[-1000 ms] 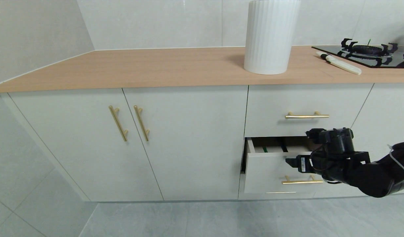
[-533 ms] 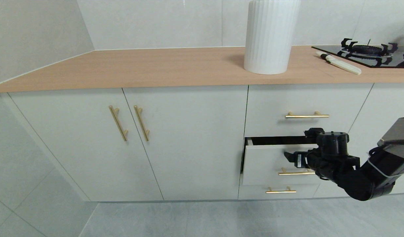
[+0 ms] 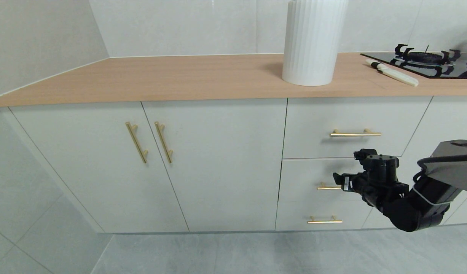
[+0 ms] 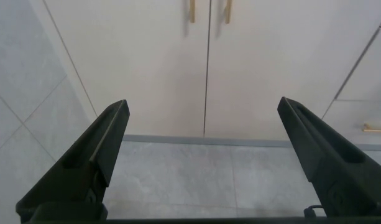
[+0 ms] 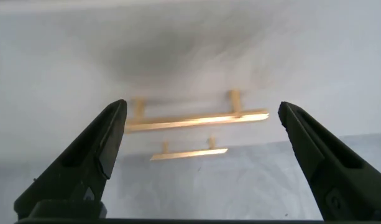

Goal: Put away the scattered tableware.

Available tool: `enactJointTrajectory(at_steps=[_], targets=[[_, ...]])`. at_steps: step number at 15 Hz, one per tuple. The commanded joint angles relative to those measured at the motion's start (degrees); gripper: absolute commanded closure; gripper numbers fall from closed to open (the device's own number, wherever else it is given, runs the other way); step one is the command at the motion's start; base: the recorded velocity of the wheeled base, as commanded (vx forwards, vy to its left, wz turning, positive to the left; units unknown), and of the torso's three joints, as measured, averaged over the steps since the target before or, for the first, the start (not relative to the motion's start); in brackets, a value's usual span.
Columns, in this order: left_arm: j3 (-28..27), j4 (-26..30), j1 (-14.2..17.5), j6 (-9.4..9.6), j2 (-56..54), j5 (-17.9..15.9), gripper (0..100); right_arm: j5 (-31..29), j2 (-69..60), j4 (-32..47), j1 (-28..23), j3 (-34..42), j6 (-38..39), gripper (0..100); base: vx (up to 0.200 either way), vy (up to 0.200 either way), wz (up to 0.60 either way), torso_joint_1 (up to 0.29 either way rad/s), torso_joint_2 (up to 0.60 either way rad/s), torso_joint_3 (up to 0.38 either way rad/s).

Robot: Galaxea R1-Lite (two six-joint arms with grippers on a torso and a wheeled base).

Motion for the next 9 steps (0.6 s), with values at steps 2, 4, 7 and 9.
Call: enactJointTrajectory(at_steps=[2,4,7,9], targets=[[0.0,-0.01,0.04,-0.01,0.09,-0.01,0,-1.88,2.75,-2.64,-0.17,-2.59,0.06,0,0.0,0.0,0.0,0.0,0.0,0.0],[0.0,-0.01,0.04,-0.01,0.09,-0.01,0,-3.9,5.56,-5.8,-0.17,-4.44,-0.02,0,0.0,0.0,0.0,0.0,0.0,0.0],[0.0,-0.01,0.04,-0.01,0.09,-0.01,0,-5.65,7.14,-6.33,-0.17,-6.37,-0.02,0,0.0,0.0,0.0,0.0,0.0,0.0],[0.0,-0.01,0.04,-0.01,0.09,-0.01,0,-5.65,7.05,-6.41,-0.53,-6.37,-0.02,0,0.0,0.0,0.0,0.0,0.0,0.0]])
